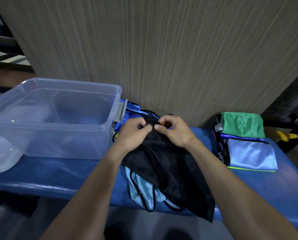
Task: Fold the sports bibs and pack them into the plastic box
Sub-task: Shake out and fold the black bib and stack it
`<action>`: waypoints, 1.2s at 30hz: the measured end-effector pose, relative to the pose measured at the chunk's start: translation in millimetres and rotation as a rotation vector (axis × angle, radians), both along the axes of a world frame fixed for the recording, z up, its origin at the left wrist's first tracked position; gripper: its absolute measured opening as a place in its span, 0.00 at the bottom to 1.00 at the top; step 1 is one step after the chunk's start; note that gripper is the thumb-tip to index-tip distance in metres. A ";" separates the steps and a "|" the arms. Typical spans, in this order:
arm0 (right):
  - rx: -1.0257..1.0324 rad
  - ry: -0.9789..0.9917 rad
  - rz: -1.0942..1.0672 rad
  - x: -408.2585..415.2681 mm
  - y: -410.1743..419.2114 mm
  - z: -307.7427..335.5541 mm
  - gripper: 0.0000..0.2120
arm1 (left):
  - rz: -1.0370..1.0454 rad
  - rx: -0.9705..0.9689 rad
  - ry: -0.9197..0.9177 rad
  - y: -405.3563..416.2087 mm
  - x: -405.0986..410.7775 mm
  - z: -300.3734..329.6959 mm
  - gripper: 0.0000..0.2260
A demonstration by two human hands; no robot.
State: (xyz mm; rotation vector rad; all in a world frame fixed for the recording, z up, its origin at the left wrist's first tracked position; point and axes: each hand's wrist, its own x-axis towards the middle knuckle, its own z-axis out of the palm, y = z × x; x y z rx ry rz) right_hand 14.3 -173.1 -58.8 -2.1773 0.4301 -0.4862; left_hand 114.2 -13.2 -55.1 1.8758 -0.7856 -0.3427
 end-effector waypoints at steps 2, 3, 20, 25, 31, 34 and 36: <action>0.000 -0.019 0.036 0.4 4.9 3.3 0.08 | -0.014 -0.042 -0.027 0.0 -2.3 5.0 0.13; 0.002 -0.012 0.048 -0.6 5.8 4.0 0.06 | -0.038 -0.076 -0.035 -0.5 -3.5 7.1 0.13; -0.250 0.227 -0.247 -78.3 -30.5 -20.7 0.11 | 0.258 0.114 -0.154 -23.6 2.8 5.8 0.10; -0.365 0.120 -0.503 -140.8 -1.8 -35.1 0.13 | 0.249 0.242 -0.532 -23.8 -12.5 2.5 0.16; 0.013 0.339 -0.680 -184.3 10.2 -44.9 0.19 | -0.503 0.093 -0.774 -27.8 -103.5 4.8 0.20; 0.377 0.246 -0.644 -179.0 15.6 -39.5 0.18 | -0.670 0.613 -0.843 -25.4 -117.4 -22.4 0.34; 0.425 0.246 -0.624 -176.0 17.0 -40.5 0.18 | -0.670 0.757 -0.864 -23.4 -111.1 -33.6 0.39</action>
